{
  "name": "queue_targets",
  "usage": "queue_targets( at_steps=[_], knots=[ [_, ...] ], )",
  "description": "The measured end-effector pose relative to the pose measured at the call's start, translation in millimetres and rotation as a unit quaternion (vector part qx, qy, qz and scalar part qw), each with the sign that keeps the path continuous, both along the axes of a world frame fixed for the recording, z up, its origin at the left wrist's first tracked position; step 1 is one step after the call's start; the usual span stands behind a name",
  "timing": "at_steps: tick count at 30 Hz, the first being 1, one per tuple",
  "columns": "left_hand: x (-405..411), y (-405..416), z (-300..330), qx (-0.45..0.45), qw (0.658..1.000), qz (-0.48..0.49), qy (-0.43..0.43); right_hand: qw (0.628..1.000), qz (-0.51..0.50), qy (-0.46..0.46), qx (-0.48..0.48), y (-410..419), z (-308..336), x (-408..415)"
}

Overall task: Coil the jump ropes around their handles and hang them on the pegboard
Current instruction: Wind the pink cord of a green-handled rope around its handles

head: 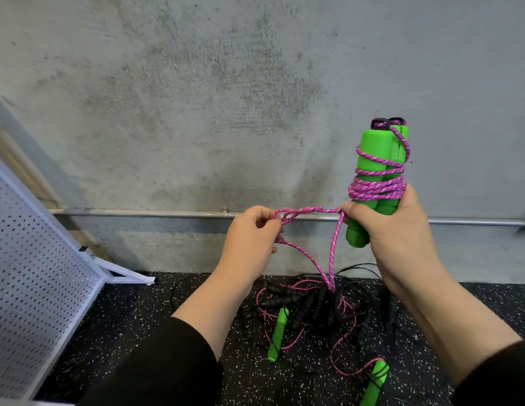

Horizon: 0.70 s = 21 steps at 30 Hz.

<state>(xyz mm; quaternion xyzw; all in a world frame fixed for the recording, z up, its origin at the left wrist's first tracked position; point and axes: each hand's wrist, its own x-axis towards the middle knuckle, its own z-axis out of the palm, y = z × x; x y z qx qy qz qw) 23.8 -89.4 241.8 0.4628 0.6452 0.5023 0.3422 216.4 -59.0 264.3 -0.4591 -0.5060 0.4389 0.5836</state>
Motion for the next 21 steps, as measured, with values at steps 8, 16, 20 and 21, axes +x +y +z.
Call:
queue_targets(
  at_steps=[8, 16, 20, 21],
  knots=[
    [4.5, -0.6, -3.5, -0.006, 0.998, -0.059, 0.025, 0.990, 0.089, -0.110, 0.025, -8.9, 4.3, -9.9],
    [9.5, -3.5, -0.9, -0.019, 0.996, -0.080, 0.018, 0.973, 0.111, -0.198, 0.047, -8.6, -1.2, -11.5],
    [11.0, -5.3, 3.5, -0.011, 0.995, -0.099, -0.016, 0.958, 0.131, -0.251, 0.037, -11.3, -7.7, -14.5],
    [11.1, -6.0, 4.3, -0.009, 0.994, -0.102, -0.030, 0.956, 0.130, -0.261, 0.035, -12.1, -7.7, -14.6]
  ],
)
